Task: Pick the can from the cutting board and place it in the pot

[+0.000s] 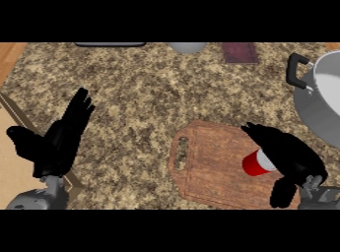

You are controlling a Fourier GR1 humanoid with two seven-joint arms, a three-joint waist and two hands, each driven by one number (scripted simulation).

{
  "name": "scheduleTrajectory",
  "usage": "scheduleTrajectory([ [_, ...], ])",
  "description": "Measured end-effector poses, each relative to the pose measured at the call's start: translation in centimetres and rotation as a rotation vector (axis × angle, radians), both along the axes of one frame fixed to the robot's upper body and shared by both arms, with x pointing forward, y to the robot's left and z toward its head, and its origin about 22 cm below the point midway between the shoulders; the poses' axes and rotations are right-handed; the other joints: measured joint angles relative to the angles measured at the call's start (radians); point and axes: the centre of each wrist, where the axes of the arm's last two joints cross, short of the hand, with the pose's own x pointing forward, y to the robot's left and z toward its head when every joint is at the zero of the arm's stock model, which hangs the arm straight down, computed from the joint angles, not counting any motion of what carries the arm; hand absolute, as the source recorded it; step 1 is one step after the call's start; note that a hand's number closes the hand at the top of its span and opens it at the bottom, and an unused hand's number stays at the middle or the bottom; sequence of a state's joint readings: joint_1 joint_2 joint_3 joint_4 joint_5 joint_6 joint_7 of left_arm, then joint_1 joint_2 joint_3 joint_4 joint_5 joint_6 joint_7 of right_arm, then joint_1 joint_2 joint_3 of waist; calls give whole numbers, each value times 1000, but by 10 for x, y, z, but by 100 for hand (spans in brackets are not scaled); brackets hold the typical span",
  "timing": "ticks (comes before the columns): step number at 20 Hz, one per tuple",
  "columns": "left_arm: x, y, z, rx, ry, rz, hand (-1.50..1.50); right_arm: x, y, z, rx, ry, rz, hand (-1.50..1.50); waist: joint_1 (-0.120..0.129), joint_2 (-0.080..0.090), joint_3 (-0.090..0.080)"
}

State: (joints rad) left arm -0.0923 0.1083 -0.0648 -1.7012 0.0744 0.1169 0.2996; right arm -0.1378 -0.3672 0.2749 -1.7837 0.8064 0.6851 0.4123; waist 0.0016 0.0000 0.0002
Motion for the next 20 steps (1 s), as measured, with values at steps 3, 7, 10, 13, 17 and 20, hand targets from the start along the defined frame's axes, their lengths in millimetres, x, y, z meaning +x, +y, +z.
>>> scheduleTrajectory([
  [3,0,3,5,4,4,-1,0,4,3,0,-19,11,4,-150,0,0,0],
  [7,10,-1,5,5,7,-3,0,8,2,-14,-17,28,3,150,-1,0,0],
  [10,7,-3,9,1,7,-6,0,7,5,-20,51,11,54,150,0,0,0],
  [13,5,-4,7,7,1,-1,0,11,3,-24,80,-27,88,150,0,0,0],
  [17,5,-4,8,3,8,0,0,10,2,-21,99,-54,113,150,-1,0,0],
  [20,2,5,8,-2,6,-8,0,11,-4,-25,113,-69,120,150,-1,0,0],
])
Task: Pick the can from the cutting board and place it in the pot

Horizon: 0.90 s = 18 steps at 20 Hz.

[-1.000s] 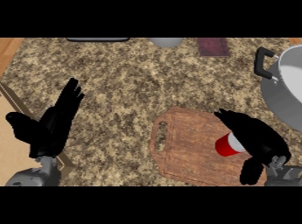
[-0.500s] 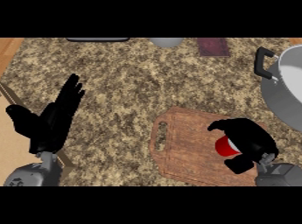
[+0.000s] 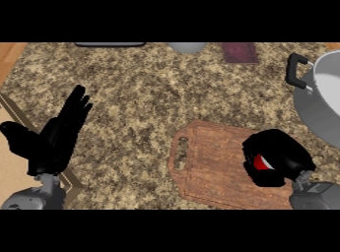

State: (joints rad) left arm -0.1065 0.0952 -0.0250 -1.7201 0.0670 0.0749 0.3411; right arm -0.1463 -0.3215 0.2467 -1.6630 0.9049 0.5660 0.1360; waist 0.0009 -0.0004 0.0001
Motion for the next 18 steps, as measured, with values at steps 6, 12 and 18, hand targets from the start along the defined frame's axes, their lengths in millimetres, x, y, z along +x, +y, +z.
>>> scheduleTrajectory([
  [6,-2,11,-2,0,7,53,0,-12,-90,-12,-24,-18,-529,150,-56,-1,2],
  [12,-1,11,-6,-3,8,57,0,-42,-178,2,-98,-137,-1049,150,-56,-2,1],
  [18,-1,10,-1,1,2,40,0,-81,-205,51,-135,-359,-1221,150,-33,-4,-1],
])
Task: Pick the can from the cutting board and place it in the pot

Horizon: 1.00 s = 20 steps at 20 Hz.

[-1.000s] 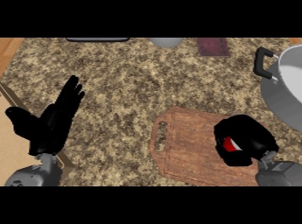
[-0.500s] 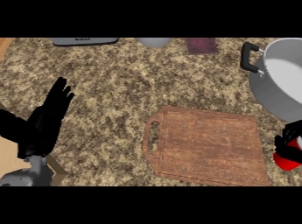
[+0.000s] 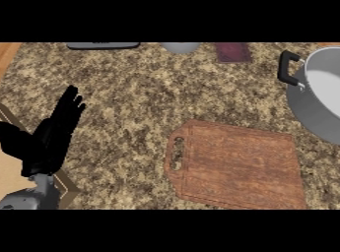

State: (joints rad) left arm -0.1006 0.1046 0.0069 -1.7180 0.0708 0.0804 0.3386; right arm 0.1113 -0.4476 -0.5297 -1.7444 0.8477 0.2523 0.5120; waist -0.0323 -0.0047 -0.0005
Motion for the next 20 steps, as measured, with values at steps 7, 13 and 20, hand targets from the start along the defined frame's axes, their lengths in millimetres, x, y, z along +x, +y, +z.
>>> scheduleTrajectory([
  [7,6,-4,4,3,1,-11,0,-20,4,83,-132,-208,51,150,11,0,-1],
  [13,6,-10,0,4,4,-35,0,-13,27,136,-187,-382,153,150,28,3,-1],
  [20,3,-13,-2,1,-1,-42,0,29,34,167,-142,-434,166,150,41,5,0],
])
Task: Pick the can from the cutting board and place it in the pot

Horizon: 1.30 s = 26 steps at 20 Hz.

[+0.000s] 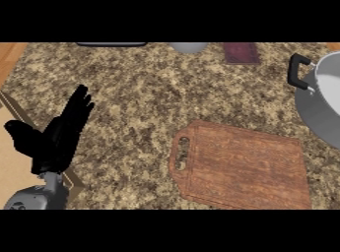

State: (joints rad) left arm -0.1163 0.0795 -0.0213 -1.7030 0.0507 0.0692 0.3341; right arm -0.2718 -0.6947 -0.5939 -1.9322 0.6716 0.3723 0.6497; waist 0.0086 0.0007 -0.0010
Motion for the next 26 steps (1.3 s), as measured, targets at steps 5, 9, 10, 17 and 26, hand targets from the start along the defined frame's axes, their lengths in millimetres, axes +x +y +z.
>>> scheduleTrajectory([
  [5,6,0,4,-4,-1,-5,0,37,-9,10,49,7,-22,150,4,1,0],
  [9,7,8,3,-3,-1,-8,0,65,-28,8,72,42,-47,150,7,2,1],
  [10,6,7,3,-5,-2,-8,0,72,-33,1,78,48,-50,150,7,3,0],
  [17,1,-2,4,-3,-6,-4,0,113,-51,-35,100,131,-13,150,10,4,1],
  [26,6,-2,2,1,-6,-5,0,140,-61,-90,444,116,-15,-150,8,4,2],
])
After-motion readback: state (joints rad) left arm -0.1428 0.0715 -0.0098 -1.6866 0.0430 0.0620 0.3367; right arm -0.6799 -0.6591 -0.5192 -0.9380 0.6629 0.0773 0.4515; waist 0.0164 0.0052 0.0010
